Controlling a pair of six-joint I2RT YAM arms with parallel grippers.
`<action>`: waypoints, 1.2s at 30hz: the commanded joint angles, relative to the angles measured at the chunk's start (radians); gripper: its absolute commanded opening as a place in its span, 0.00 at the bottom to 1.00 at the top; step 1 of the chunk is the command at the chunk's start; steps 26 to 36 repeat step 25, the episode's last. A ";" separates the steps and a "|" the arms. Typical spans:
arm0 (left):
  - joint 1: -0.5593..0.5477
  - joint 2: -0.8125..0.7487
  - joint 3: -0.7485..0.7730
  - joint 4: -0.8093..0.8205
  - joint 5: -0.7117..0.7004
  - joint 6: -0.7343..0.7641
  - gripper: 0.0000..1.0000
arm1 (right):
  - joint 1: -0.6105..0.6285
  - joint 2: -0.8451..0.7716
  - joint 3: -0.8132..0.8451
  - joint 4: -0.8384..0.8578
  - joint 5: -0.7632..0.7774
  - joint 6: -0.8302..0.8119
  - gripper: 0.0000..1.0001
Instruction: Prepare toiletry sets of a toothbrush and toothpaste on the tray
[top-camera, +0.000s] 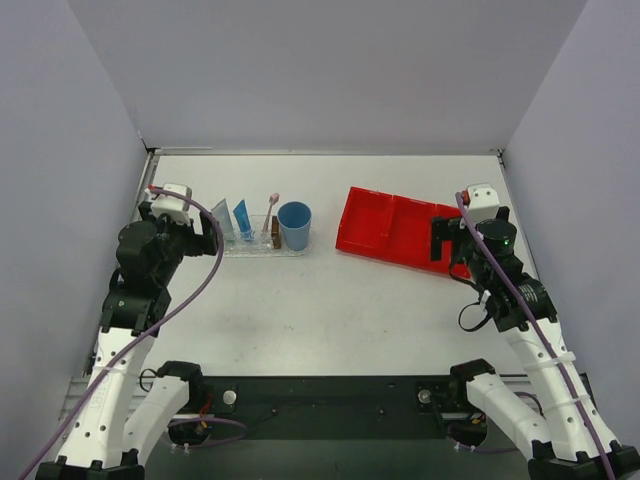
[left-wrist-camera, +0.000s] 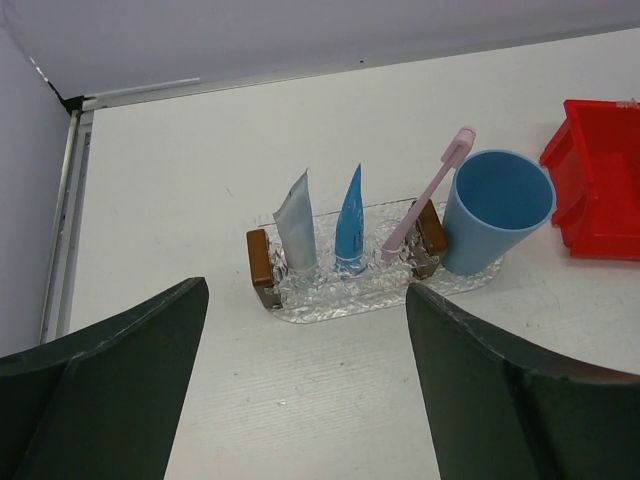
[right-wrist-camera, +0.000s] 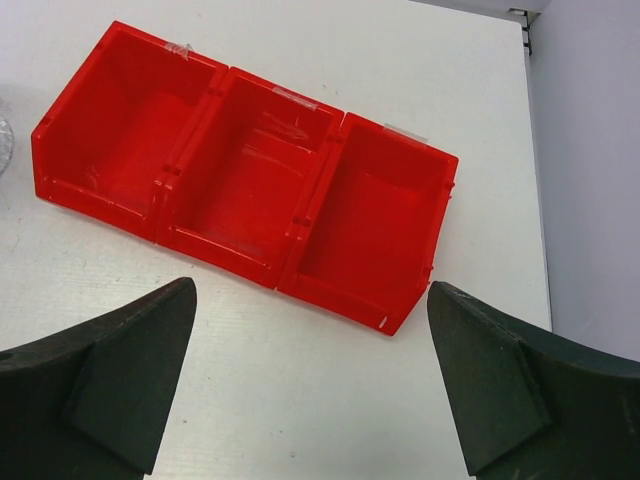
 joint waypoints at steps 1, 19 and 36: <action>0.005 0.007 0.026 0.070 -0.003 -0.013 0.91 | -0.003 -0.029 -0.013 0.047 0.032 -0.016 0.93; 0.004 -0.016 -0.022 0.062 -0.007 -0.050 0.92 | -0.026 -0.047 -0.033 0.060 0.058 -0.020 0.89; 0.004 -0.036 -0.048 0.054 -0.007 -0.038 0.92 | -0.029 -0.040 -0.033 0.060 0.045 -0.020 0.89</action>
